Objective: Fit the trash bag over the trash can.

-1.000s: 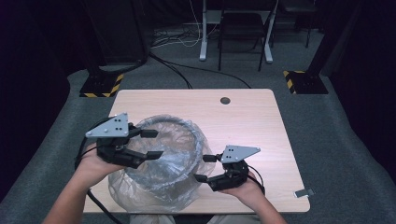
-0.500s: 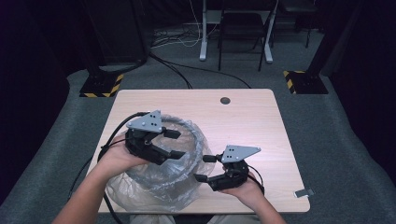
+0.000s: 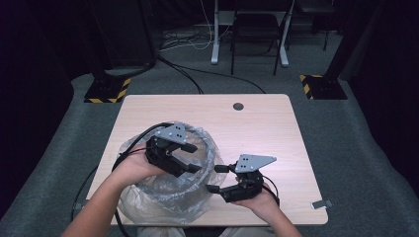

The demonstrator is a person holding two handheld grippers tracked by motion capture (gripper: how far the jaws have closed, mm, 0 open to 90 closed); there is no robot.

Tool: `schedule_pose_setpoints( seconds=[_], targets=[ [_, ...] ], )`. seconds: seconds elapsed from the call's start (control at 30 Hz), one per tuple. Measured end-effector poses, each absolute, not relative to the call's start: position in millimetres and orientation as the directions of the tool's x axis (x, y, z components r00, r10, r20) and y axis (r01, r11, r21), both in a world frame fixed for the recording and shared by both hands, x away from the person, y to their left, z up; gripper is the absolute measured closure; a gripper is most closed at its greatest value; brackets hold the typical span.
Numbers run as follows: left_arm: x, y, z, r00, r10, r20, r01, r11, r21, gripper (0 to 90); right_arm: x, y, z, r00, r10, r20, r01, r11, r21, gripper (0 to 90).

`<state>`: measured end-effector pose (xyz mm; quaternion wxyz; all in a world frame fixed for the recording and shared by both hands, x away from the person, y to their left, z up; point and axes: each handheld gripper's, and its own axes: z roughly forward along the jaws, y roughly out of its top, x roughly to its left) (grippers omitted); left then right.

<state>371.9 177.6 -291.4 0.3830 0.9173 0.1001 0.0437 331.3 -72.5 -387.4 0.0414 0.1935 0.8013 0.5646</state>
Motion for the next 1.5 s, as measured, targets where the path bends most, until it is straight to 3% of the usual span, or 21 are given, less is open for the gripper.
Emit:
schedule_pose_setpoints(
  seconds=[0.43,0.67,1.17,1.5],
  targets=[
    [373.8,168.5,-301.6,0.977,0.211,-0.007,0.170,-0.765,0.622,35.7,326.4,-88.9,-370.9,-0.920,0.369,0.131,0.236,0.255,0.938,31.4],
    [374.9,165.1,-305.2,0.977,0.211,-0.012,0.178,-0.792,0.584,35.7,315.6,-87.8,-359.9,-0.937,0.319,0.143,0.217,0.211,0.953,30.9],
    [374.1,163.2,-308.0,0.980,0.200,-0.016,0.174,-0.809,0.561,35.8,315.7,-59.9,-393.4,-0.926,0.372,0.071,0.206,0.340,0.918,30.5],
    [374.8,163.7,-307.0,0.979,0.202,0.002,0.166,-0.810,0.562,36.7,325.1,-58.4,-411.2,-0.926,0.363,0.102,0.237,0.349,0.907,31.8]
  ],
)
